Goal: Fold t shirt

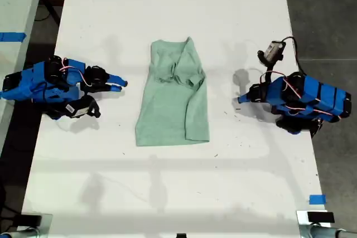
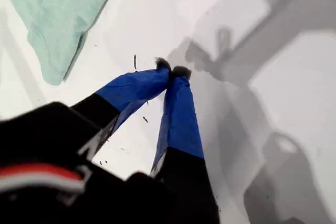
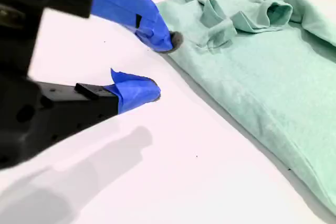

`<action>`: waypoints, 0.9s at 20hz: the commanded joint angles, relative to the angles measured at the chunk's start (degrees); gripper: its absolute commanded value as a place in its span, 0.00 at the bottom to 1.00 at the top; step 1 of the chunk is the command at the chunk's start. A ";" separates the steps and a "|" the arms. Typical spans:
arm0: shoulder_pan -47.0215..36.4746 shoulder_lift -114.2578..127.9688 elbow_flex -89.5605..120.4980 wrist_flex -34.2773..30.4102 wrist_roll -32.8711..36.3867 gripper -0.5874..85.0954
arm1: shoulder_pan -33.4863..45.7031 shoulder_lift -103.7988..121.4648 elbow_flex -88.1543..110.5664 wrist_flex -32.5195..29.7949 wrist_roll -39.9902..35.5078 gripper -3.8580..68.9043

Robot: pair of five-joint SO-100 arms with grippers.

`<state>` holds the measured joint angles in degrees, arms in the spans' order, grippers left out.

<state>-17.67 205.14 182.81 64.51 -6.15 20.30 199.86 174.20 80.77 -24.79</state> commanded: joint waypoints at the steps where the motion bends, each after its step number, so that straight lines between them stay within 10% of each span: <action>1: 0.53 0.35 0.70 -1.23 -0.44 0.14 | 0.18 0.62 1.49 -0.09 -1.14 0.07; 18: 0.53 0.35 0.70 -1.23 -0.44 0.14 | -0.53 0.62 1.76 -0.18 -1.32 0.07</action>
<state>-17.67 205.14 182.81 64.51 -6.15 20.30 199.86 174.29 80.77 -25.22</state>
